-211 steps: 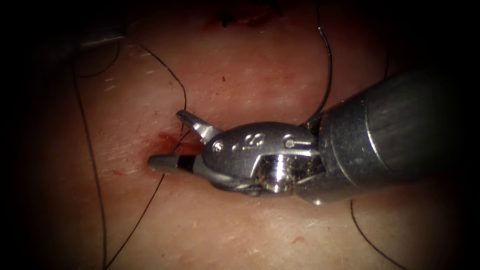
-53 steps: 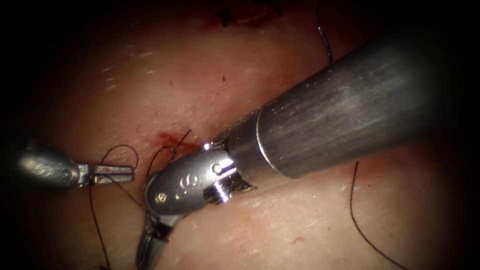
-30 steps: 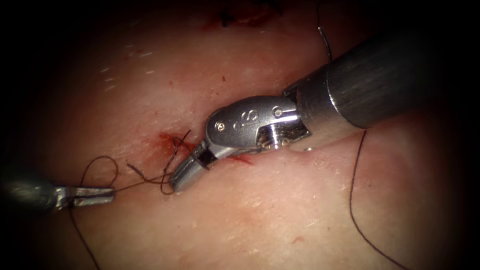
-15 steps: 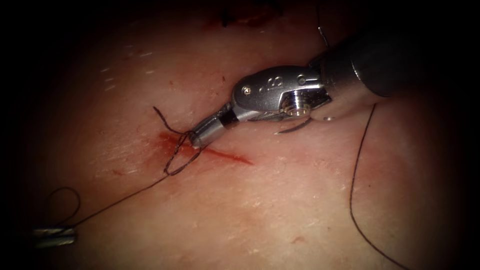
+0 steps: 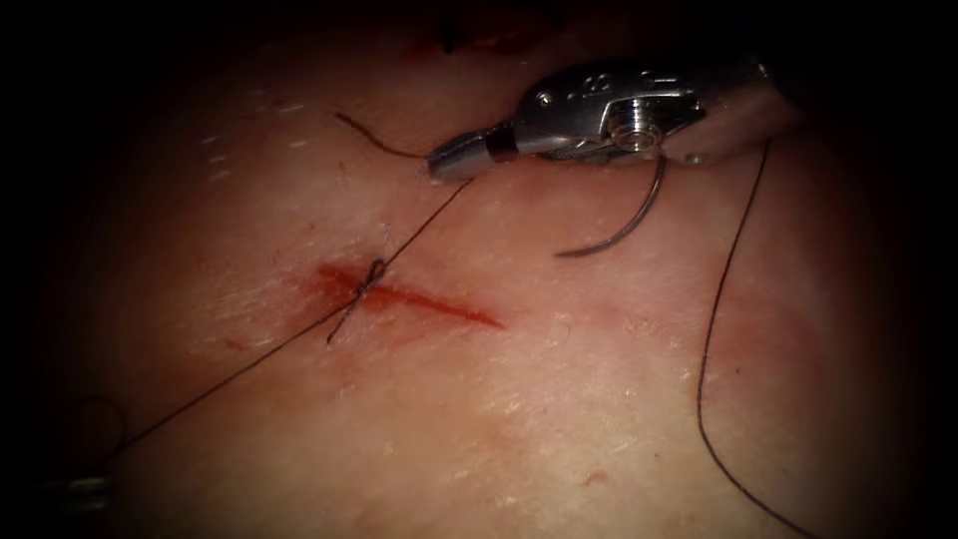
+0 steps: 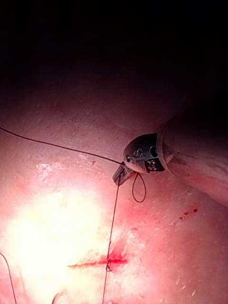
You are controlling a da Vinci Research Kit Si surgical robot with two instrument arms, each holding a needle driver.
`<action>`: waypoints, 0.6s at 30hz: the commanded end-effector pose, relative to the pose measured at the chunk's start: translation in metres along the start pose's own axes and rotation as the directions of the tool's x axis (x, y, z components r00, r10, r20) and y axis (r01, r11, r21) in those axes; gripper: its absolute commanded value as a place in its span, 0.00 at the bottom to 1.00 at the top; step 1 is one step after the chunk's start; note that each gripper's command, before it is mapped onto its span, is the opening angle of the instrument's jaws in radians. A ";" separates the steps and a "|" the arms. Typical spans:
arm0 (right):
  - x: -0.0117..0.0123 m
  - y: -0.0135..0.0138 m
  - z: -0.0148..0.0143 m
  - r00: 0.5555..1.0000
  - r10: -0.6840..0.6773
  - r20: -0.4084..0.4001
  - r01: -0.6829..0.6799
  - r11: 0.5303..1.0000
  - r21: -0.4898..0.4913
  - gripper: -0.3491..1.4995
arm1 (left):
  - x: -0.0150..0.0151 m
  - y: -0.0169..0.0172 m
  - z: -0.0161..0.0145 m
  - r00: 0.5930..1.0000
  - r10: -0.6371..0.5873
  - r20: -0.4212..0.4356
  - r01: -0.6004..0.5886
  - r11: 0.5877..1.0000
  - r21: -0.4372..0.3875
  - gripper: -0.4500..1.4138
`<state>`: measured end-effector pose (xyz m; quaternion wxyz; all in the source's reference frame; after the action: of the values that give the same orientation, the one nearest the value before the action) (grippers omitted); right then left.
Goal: Wound Closure
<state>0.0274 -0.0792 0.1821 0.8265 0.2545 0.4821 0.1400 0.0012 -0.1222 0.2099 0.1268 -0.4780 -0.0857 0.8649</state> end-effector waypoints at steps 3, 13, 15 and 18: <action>-0.0007 -0.0008 0.0007 0.999 0.033 -0.022 -0.035 0.998 -0.053 0.00 | 0.0007 0.0022 0.0009 1.000 -0.009 -0.007 0.009 1.000 -0.001 0.00; -0.0009 -0.0004 -0.0001 0.990 0.112 -0.082 -0.121 0.986 -0.114 0.00 | 0.0008 0.0041 0.0000 1.000 -0.010 -0.002 0.010 1.000 0.010 0.00; -0.0008 -0.0007 0.0001 0.991 0.107 -0.085 -0.116 0.988 -0.103 0.00 | 0.0005 0.0050 -0.0001 1.000 -0.013 -0.001 0.013 1.000 0.017 0.00; -0.0008 -0.0016 0.0006 0.991 0.107 -0.086 -0.115 0.989 -0.096 0.00 | -0.0002 0.0076 -0.0001 0.999 -0.034 -0.006 0.034 0.999 0.018 0.00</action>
<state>0.0267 -0.0799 0.1818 0.8103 0.2300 0.4914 0.2213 0.0016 -0.1286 0.2084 0.1439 -0.4752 -0.0821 0.8641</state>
